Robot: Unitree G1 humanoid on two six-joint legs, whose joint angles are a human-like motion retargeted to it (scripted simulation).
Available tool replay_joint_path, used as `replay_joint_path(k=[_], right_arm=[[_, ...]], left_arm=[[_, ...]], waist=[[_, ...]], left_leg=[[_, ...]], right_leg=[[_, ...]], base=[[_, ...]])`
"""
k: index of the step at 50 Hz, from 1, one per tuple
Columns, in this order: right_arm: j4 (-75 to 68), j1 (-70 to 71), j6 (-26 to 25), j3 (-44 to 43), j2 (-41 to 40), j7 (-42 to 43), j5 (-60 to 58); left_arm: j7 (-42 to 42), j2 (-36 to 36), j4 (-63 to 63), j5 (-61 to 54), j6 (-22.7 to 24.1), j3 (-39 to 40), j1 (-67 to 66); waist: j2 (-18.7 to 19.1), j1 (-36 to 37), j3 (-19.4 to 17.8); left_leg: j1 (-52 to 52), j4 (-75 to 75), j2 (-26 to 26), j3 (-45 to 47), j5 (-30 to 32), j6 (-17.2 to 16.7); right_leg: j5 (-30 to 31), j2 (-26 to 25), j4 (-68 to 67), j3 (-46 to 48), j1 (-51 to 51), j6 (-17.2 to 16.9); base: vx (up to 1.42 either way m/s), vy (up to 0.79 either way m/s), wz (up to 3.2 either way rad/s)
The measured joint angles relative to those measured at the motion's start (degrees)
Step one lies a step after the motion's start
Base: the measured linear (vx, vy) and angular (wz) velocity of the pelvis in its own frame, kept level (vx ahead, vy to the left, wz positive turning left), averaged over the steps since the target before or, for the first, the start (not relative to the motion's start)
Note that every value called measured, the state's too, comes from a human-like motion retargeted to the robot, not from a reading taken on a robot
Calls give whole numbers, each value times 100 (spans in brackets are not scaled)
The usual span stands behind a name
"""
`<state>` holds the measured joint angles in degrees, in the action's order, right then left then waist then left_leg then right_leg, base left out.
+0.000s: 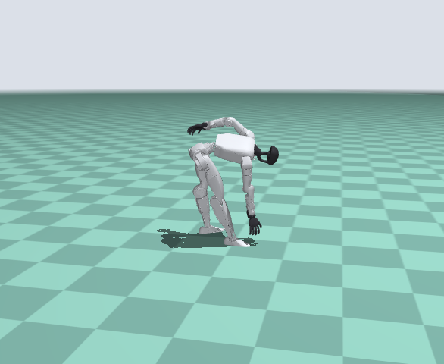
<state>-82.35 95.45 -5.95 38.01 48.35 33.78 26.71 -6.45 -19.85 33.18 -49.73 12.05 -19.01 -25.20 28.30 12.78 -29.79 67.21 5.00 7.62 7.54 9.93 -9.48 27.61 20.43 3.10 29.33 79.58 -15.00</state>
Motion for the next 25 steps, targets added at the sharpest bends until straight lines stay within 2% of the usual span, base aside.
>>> replay_joint_path(k=[2,5,10,15,21,25], right_arm=[[-62,123,103,-45,34,-124,-47],[-122,231,89,-61,41,-104,-135],[-98,135,26,-155,-21,54,-259],[135,-280,18,-374,-106,183,-401],[242,-774,23,-741,33,201,-477],[173,-610,-34,-679,167,372,-227]], left_arm=[[253,-6,49,214,85,50,39],[333,-10,95,270,121,91,84],[414,15,181,408,106,74,113],[445,55,296,755,89,85,202],[293,141,547,1244,130,336,415],[-128,176,789,1194,122,584,738]], waist=[[-16,98,0],[-9,114,0],[-90,16,0],[-312,-179,0],[-700,-272,0],[-1148,-211,78]], left_leg=[[333,-465,-72,217,-213,-90],[395,-653,-99,240,-293,-127],[-96,-570,-118,243,-279,-276],[-1097,-383,-148,203,-324,-386],[-2938,-188,-232,171,-636,-390],[-4195,0,-220,90,-867,-209]], right_leg=[[-190,84,-451,-6,343,0],[-181,72,-460,5,331,0],[-163,20,-350,60,-166,0],[-293,3,-380,107,-1094,0],[-719,-24,-566,86,-2798,0],[-768,-149,-165,-21,-4115,0]], base=[[-11,3,8],[-4,1,-10],[-2,1,-57],[4,3,-82],[14,5,-80],[18,5,-56]])
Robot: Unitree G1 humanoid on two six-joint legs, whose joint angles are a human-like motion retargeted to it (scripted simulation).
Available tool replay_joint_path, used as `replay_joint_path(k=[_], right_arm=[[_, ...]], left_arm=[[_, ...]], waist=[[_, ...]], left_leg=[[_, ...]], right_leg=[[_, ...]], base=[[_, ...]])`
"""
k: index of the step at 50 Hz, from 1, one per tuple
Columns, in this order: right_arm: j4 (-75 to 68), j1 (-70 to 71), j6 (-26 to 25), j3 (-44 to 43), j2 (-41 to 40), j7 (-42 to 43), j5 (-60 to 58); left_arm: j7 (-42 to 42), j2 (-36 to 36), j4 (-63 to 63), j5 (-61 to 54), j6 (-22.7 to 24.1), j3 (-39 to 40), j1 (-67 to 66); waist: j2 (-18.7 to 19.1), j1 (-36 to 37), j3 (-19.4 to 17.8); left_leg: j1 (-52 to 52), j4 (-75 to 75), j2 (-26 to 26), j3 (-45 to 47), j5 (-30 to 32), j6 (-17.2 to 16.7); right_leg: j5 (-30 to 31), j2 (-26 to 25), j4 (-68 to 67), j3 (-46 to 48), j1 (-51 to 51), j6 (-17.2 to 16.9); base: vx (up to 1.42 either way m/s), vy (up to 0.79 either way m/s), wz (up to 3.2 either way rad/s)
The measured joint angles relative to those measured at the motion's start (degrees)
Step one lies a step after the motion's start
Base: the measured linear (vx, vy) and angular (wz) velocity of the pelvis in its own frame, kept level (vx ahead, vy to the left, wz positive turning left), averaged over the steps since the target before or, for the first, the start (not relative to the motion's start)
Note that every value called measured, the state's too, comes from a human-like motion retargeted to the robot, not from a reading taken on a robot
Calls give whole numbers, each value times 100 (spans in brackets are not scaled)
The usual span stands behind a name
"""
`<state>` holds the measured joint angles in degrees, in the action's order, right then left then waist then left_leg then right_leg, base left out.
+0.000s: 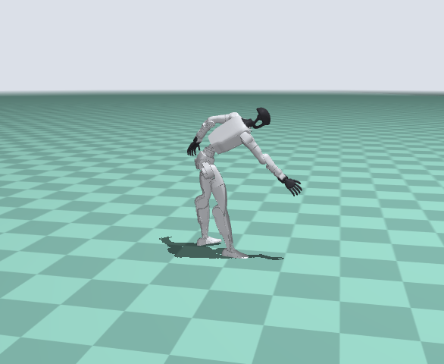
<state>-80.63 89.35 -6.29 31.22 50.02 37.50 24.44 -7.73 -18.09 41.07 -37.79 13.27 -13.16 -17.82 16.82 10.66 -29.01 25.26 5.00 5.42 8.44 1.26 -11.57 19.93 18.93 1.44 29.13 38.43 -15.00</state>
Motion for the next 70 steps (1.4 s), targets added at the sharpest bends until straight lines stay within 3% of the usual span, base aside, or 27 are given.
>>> replay_joint_path(k=[8,17,24,33,41,55,62,70], right_arm=[[157,515,200,-99,-47,125,336],[282,2202,331,768,-41,-51,723],[281,3451,343,1628,-153,-279,875],[137,4606,355,2235,-325,-438,1077],[209,5194,394,2531,-402,-493,1193],[318,5485,397,2742,-590,-517,1259],[362,5306,406,2654,-616,-527,1267],[799,4590,518,2346,-578,-423,1254]], left_arm=[[-276,-324,948,779,-69,308,161],[-620,-766,1626,955,-123,612,539],[-768,-861,1619,525,27,843,630],[-594,-879,1557,609,57,768,571],[-654,-809,1570,562,79,1021,443],[-770,-732,1630,588,38,886,315],[-746,-706,1454,522,75,843,422],[-739,-574,1342,593,76,891,604]], waist=[[-1015,288,964],[-1976,254,1901],[-2484,-58,2361],[-2874,-360,2765],[-3031,-225,2821],[-2937,-317,2690],[-2851,-328,2455],[-2656,-290,1940]], left_leg=[[-1780,0,-396,181,-594,-95],[-2667,-256,-694,362,-968,-187],[-2964,-472,-743,399,-1204,-272],[-3153,-305,-745,574,-1211,-340],[-3315,-439,-837,867,-1305,-338],[-3411,-635,-915,905,-1517,-290],[-3120,-706,-904,894,-1482,-289],[-2770,-431,-788,910,-1169,-337]], right_leg=[[-686,-385,-173,-107,-1655,0],[-981,-665,-262,-239,-2561,0],[-1094,-660,-350,-325,-2892,0],[-1085,-739,-423,-496,-2849,0],[-1009,-943,-305,-718,-2958,0],[-1218,-931,-530,-808,-3012,0],[-1164,-922,-485,-795,-2777,0],[-939,-917,-308,-751,-2375,0]], base=[[23,1,-52],[15,2,-25],[4,2,-6],[-2,0,-13],[-1,-4,-34],[0,0,-1],[-1,-1,0],[-6,-5,2]])
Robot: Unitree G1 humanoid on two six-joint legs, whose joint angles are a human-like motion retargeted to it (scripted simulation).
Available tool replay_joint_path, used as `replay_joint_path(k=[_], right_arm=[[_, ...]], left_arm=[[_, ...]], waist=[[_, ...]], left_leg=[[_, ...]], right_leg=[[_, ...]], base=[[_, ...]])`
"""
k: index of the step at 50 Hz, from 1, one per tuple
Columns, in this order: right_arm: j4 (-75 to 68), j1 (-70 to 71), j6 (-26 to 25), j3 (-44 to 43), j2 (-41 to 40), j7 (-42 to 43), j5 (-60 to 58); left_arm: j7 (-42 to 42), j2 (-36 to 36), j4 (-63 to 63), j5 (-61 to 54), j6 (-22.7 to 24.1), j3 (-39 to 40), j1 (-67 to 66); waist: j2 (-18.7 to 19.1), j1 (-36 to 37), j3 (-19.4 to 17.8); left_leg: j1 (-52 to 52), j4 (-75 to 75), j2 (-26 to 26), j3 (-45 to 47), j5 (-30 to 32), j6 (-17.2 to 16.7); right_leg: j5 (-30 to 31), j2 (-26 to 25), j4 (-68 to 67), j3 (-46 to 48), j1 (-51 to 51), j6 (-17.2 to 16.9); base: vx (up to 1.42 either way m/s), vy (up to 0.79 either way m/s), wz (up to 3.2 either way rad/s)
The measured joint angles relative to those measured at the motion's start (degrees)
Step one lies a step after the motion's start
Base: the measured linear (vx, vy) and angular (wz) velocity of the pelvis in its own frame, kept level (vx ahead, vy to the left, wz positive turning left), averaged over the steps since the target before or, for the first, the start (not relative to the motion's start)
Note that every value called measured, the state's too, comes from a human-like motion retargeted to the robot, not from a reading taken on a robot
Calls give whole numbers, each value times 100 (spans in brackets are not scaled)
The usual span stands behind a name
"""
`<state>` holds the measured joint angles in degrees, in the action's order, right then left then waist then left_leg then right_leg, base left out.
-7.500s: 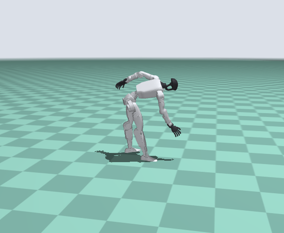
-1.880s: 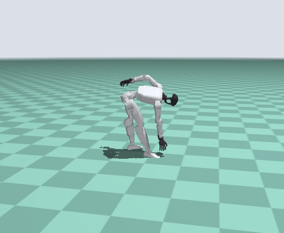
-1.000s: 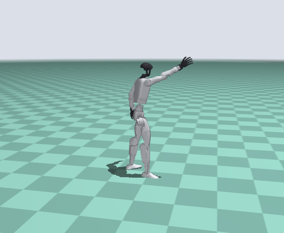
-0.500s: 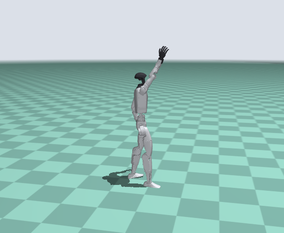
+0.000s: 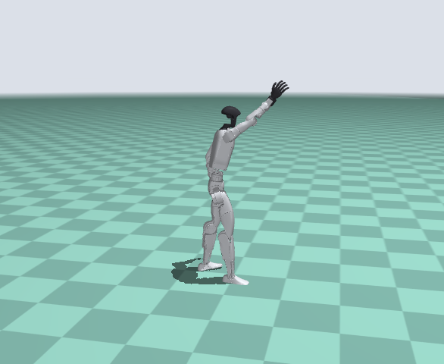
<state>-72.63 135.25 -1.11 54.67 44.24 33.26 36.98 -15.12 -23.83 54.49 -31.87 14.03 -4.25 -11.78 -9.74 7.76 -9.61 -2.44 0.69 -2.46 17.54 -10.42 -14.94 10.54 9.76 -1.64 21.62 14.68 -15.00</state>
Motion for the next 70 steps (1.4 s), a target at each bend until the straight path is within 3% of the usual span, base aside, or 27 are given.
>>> replay_joint_path(k=[3,5,10,20,24,28,35,40,45,54,60,65,70], right_arm=[[342,-504,84,-216,21,112,-38],[576,-917,114,-357,-17,190,-71],[1573,-2686,399,-1076,5,376,-181],[3396,-8406,470,-2691,-627,421,-1336],[3494,-10248,362,-2979,-1092,-18,-1825],[3989,-11810,279,-2992,-1197,-880,-2486],[6687,-14140,573,-3552,46,-2242,-4089],[8478,-15336,968,-4911,918,-2583,-4061],[9349,-15716,1286,-6275,1643,-2784,-3698],[9357,-15269,1074,-7402,3088,-3191,-3561],[9404,-16049,1071,-8543,3753,-3342,-3485],[9577,-17195,1070,-10037,3686,-3452,-3372],[9857,-18132,1005,-11385,3254,-3606,-3427]], left_arm=[[0,105,-62,36,-11,-6,41],[30,215,-189,93,27,-62,-164],[153,342,-392,347,-57,-91,-300],[-12,646,-686,797,-189,381,-853],[-14,695,-681,1068,-364,453,-714],[233,522,-1274,1688,-507,340,-957],[682,-504,-3929,2994,-351,477,-1594],[595,-1437,-5772,2986,22,1018,-1456],[511,-2696,-6935,2561,348,1338,-788],[801,-5200,-7455,1783,561,1154,593],[1191,-6437,-7413,1395,683,1579,654],[1377,-6921,-7440,1062,730,2222,433],[1498,-6864,-7425,882,698,3051,148]], waist=[[131,13,-243],[173,174,-79],[394,186,-273],[822,205,-252],[1037,-43,-490],[1038,-126,-418],[812,-205,-264],[617,-349,-82],[546,-595,151],[496,-750,286],[529,-800,461],[583,-802,638],[593,-567,736]], left_leg=[[156,129,63,-13,137,-3],[471,301,122,160,278,-6],[826,430,160,82,480,-6],[708,431,-72,-101,521,-6],[331,388,-280,-245,516,50],[224,173,-360,-106,465,229],[58,-354,-422,105,336,424],[114,-579,-449,-46,157,369],[210,-593,-553,-184,-3,304],[-104,-502,-599,416,-115,287],[-251,-152,-456,756,-2,251],[-212,-97,-334,794,10,284],[-199,-123,-294,928,6,249]], right_leg=[[94,14,94,44,162,0],[275,-39,278,-102,561,0],[378,-36,412,31,859,0],[4,-90,310,319,578,0],[-317,-148,81,566,126,0],[-455,-192,-82,469,49,0],[-597,-310,-293,38,-44,0],[-600,-442,-352,-277,-165,0],[-566,-600,-393,-592,-308,0],[-566,-632,-385,-818,-440,0],[-708,-363,-382,-347,-626,0],[-968,-106,-628,-401,-913,0],[-1191,-67,-683,-674,-1168,0]], base=[[-6,-4,3],[-3,-5,-34],[1,-7,18],[20,-7,27],[26,-11,41],[21,-9,-23],[14,-9,-63],[6,-4,-66],[-1,10,-55],[-12,19,-67],[-14,19,-41],[-6,14,-8],[-3,-3,-23]])
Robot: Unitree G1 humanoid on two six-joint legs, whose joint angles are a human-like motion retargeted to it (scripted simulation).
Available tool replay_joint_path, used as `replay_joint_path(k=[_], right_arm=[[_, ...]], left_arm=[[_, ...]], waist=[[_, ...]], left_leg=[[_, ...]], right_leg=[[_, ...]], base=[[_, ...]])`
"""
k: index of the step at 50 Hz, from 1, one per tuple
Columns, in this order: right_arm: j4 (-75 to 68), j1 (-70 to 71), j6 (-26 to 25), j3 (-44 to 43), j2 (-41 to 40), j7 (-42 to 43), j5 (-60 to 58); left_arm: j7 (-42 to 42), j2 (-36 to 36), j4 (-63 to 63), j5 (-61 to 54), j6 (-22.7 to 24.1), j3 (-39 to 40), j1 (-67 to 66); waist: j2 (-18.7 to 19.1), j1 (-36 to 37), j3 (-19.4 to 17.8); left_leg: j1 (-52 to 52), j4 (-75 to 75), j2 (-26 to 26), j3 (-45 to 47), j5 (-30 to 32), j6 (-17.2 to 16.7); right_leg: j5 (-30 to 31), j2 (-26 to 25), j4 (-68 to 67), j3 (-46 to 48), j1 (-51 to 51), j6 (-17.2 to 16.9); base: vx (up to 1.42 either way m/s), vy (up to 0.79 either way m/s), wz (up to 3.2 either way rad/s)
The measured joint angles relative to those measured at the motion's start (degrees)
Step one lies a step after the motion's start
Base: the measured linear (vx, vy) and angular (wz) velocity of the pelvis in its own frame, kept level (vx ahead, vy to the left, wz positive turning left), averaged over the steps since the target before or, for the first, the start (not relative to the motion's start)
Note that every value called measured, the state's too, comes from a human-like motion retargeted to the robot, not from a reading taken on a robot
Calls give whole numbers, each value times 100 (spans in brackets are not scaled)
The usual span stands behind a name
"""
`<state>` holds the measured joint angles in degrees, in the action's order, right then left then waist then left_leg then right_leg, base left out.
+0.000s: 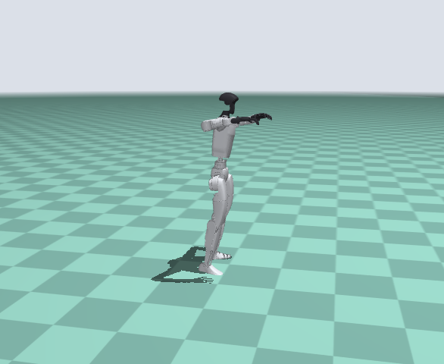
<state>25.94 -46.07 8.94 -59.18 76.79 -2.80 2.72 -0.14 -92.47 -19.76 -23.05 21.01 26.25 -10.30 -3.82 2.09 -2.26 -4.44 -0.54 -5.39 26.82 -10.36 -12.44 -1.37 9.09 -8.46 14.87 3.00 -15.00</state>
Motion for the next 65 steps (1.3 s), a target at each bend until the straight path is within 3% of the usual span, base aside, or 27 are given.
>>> replay_joint_path(k=[5,14,18,33,45,50,55,60,65], right_arm=[[207,-469,14,-622,-343,-94,43],[17,-671,144,-745,-173,136,-200],[-162,-603,386,-662,-32,237,-60],[-230,-394,414,-600,-36,290,111],[-291,132,454,14,49,337,334],[-310,987,512,1180,-89,470,467],[-794,2182,580,3129,-659,521,296],[-2181,3295,732,5271,-1569,695,-526],[-4106,3986,518,6862,-2925,756,-596]], left_arm=[[76,383,45,-74,-21,936,-510],[105,621,-65,192,119,1928,-1491],[70,494,-49,524,364,2072,-1723],[90,646,-130,523,334,2425,-2095],[10,726,-128,361,374,2167,-1876],[-157,1139,-146,296,418,1313,-1257],[-329,1986,161,943,390,83,-609],[-600,3263,1239,1766,294,-1027,-407],[-631,4755,3001,1461,-35,-1937,-276]], waist=[[-13,229,-27],[-1,176,-191],[-3,118,-174],[-30,217,-93],[-28,189,-42],[-33,137,-61],[-82,153,-102],[-163,170,-157],[-212,199,-150]], left_leg=[[-51,-60,21,167,-8,-30],[-144,-57,-30,139,44,-16],[-118,-74,-63,39,49,-15],[74,-183,-93,-105,58,22],[76,-117,-134,-120,68,-33],[-11,-86,-118,-100,21,-33],[-126,-128,-68,-41,-81,-5],[-260,-193,24,23,-208,55],[-341,-255,142,40,-329,167]], right_leg=[[-73,-24,304,-84,-248,0],[-28,-112,576,53,-476,0],[-41,-131,568,146,-512,0],[-118,-135,546,256,-445,0],[-115,-182,552,312,-432,0],[-157,-167,537,310,-491,0],[-214,-102,526,250,-589,0],[-293,24,450,168,-680,0],[-367,192,284,130,-697,0]], base=[[-4,-10,-30],[-5,-9,5],[-4,-6,23],[-1,-2,5],[1,0,0],[6,2,-3],[8,5,-11],[11,9,-12],[13,12,-5]])
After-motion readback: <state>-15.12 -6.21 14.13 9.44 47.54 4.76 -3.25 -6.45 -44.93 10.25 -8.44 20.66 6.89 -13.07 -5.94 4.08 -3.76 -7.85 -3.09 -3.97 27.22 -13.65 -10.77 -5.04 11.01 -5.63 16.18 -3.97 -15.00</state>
